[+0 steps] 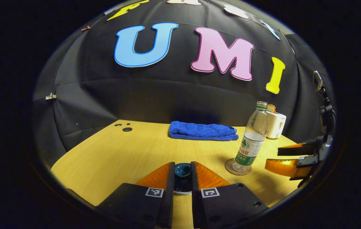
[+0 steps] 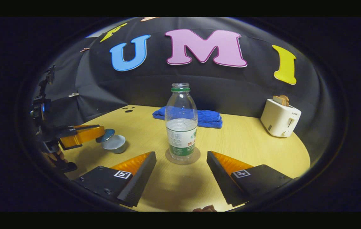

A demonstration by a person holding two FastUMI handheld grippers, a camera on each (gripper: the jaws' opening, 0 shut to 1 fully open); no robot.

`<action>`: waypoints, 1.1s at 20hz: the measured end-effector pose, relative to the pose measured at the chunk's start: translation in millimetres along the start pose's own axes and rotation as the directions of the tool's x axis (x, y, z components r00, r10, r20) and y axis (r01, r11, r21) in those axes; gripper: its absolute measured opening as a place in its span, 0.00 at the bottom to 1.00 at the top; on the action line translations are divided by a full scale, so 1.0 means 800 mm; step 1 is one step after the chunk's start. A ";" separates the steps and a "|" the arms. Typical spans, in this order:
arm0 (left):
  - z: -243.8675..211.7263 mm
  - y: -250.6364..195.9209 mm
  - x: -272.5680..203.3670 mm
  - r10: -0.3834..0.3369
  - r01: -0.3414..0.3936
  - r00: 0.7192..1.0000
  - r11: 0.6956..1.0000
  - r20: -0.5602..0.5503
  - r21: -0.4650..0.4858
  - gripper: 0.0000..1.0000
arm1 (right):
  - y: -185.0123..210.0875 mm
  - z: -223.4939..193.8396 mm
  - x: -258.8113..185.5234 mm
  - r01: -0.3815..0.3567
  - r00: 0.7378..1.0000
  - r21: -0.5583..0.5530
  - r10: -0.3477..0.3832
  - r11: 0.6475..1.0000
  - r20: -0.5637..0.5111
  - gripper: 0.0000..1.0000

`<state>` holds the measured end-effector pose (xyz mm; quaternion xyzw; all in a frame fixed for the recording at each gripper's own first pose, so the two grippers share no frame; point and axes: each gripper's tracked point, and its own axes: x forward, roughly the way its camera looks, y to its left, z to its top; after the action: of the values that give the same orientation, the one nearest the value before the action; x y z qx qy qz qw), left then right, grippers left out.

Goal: Open the teacup lid with one hand, grasp the water bottle and pour water into the teacup with the other hand; after pouring, place the water bottle on the coaster and then close the teacup lid.

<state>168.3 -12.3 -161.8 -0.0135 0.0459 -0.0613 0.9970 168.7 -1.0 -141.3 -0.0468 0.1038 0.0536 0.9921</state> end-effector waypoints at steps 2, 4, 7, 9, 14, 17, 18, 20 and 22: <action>-0.008 -0.002 0.010 -0.004 0.004 1.000 1.000 -0.007 0.005 0.28 | 0.001 -0.001 -0.006 -0.003 1.000 0.019 0.003 1.000 -0.006 1.00; -0.015 -0.001 0.017 0.000 0.000 1.000 1.000 -0.019 0.010 0.28 | 0.000 -0.001 -0.009 0.000 1.000 0.031 0.001 1.000 -0.007 0.99; -0.028 -0.001 0.023 0.004 -0.004 0.999 1.000 -0.037 0.012 0.29 | 0.002 -0.007 -0.010 -0.005 1.000 0.054 0.006 0.999 -0.016 0.99; -0.033 -0.001 0.023 0.005 -0.004 0.999 1.000 -0.045 0.013 0.29 | 0.005 -0.011 -0.010 -0.010 1.000 0.066 0.012 0.998 -0.028 0.99; -0.035 -0.001 0.023 0.014 -0.012 0.999 0.999 -0.047 0.030 0.33 | 0.004 -0.016 -0.012 -0.008 0.999 0.070 0.011 0.998 -0.039 0.99; -0.026 -0.004 0.018 0.012 -0.011 1.000 0.999 -0.026 0.039 0.41 | 0.002 -0.015 -0.015 -0.005 0.999 0.076 0.008 0.997 -0.040 0.96; -0.019 -0.002 0.013 0.022 -0.022 1.000 0.999 -0.012 0.046 0.55 | 0.000 -0.013 -0.018 -0.003 0.999 0.082 0.006 0.997 -0.041 0.99; -0.003 -0.003 0.000 0.022 -0.022 1.000 0.999 0.006 0.050 0.66 | -0.004 -0.005 -0.027 0.009 0.999 0.088 -0.005 0.996 -0.039 0.99; 0.016 -0.004 -0.019 0.024 -0.025 1.000 0.998 0.015 0.054 0.73 | -0.015 0.013 -0.041 0.031 0.999 0.081 -0.030 0.996 -0.019 0.99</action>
<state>153.8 -13.2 -147.9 0.0136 0.0371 -0.0501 0.9980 140.1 -14.9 -123.5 -0.0087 0.1140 0.0337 0.9929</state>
